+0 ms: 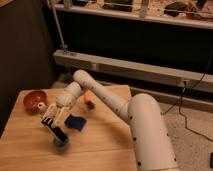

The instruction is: Place the eraser in the ceramic cup

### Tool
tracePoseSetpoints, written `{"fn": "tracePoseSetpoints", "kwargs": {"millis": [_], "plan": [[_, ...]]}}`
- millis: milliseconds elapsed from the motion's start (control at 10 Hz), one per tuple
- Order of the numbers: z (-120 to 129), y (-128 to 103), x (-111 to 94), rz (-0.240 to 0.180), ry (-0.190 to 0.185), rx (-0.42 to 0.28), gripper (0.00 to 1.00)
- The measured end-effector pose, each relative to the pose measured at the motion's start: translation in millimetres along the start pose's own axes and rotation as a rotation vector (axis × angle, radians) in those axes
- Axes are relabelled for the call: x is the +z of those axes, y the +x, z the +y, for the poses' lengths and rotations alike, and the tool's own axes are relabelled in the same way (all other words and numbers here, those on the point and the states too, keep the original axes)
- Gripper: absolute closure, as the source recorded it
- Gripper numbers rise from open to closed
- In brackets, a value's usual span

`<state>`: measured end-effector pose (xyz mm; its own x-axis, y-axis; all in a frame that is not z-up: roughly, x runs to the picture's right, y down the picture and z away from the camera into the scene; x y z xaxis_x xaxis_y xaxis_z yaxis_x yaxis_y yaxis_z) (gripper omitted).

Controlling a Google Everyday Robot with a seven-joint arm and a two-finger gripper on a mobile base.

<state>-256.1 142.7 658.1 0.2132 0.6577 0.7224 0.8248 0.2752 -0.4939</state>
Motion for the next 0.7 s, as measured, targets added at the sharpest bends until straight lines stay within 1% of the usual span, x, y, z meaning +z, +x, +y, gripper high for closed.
{"fn": "tracePoseSetpoints", "kwargs": {"millis": [100, 300, 400, 500, 700], "plan": [[1.6, 1.2, 1.6, -0.007, -0.015, 0.0, 0.96], [4.0, 2.7, 6.1, -0.016, -0.055, -0.004, 0.78], [2.7, 3.0, 9.9, -0.015, -0.074, -0.007, 0.66], [2.9, 3.7, 9.7, -0.016, -0.074, -0.006, 0.62], [3.6, 3.8, 8.3, -0.016, -0.071, -0.006, 0.6]]}}
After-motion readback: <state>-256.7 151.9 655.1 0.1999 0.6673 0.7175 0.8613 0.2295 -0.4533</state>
